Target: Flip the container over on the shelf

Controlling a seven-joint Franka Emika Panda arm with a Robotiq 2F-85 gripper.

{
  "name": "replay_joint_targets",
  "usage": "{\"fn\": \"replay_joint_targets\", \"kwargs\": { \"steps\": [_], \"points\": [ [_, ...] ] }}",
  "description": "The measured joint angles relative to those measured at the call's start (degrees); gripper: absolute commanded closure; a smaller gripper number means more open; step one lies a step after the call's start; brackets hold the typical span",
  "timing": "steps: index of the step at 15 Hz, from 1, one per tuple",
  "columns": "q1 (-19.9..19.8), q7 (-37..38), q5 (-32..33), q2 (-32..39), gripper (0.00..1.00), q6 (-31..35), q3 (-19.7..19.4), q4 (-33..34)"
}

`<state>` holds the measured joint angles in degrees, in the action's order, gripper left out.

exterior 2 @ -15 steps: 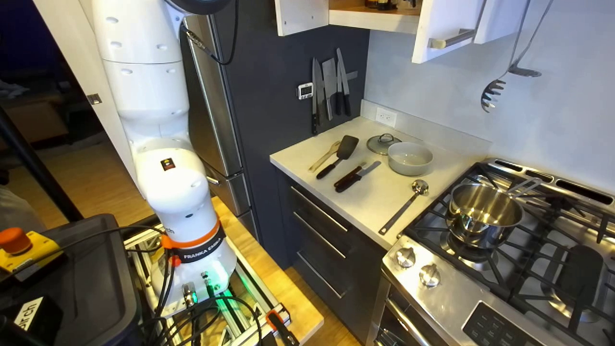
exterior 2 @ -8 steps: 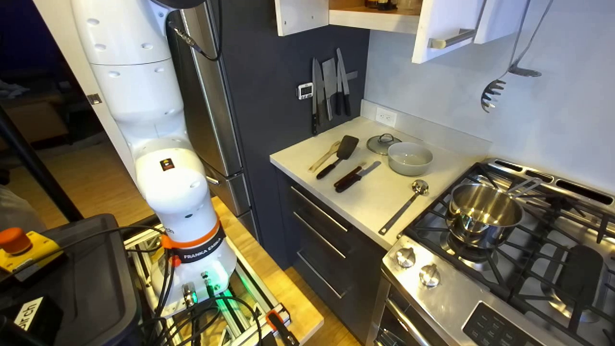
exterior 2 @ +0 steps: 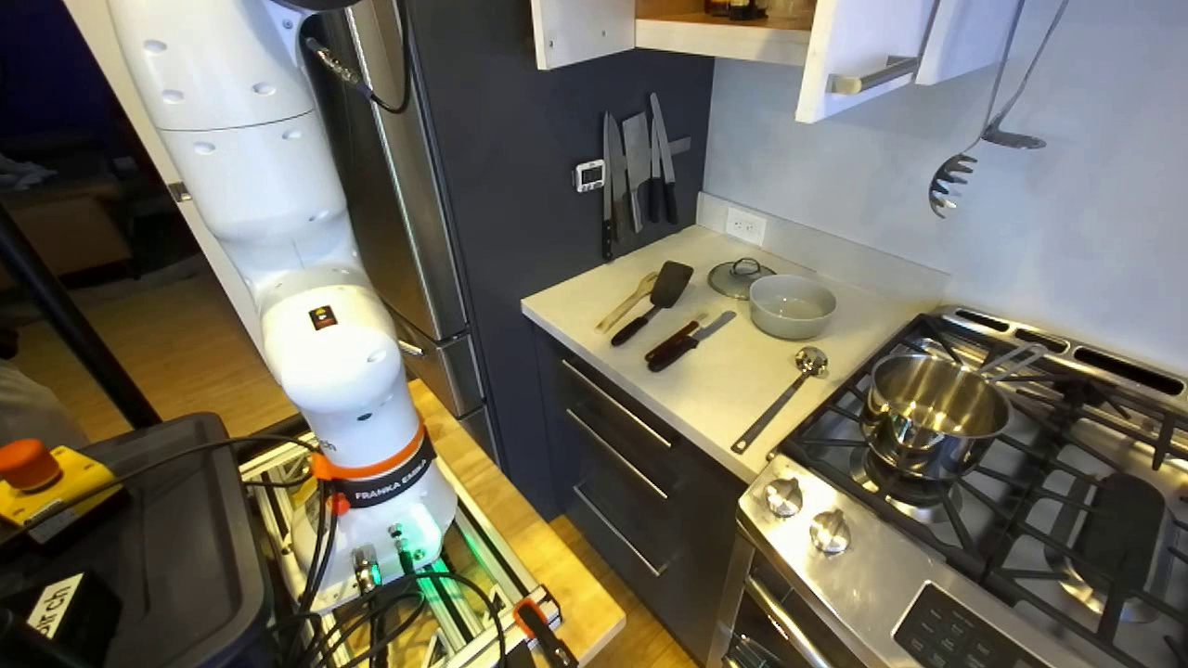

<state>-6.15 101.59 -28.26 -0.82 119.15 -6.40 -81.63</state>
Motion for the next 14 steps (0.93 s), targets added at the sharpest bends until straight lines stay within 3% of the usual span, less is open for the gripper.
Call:
{"fn": "replay_joint_targets", "kwargs": {
  "steps": [14],
  "points": [
    [0.1, 1.9, 0.6, -8.1, 0.00, 0.0, 0.9, -7.5]
  ]
}}
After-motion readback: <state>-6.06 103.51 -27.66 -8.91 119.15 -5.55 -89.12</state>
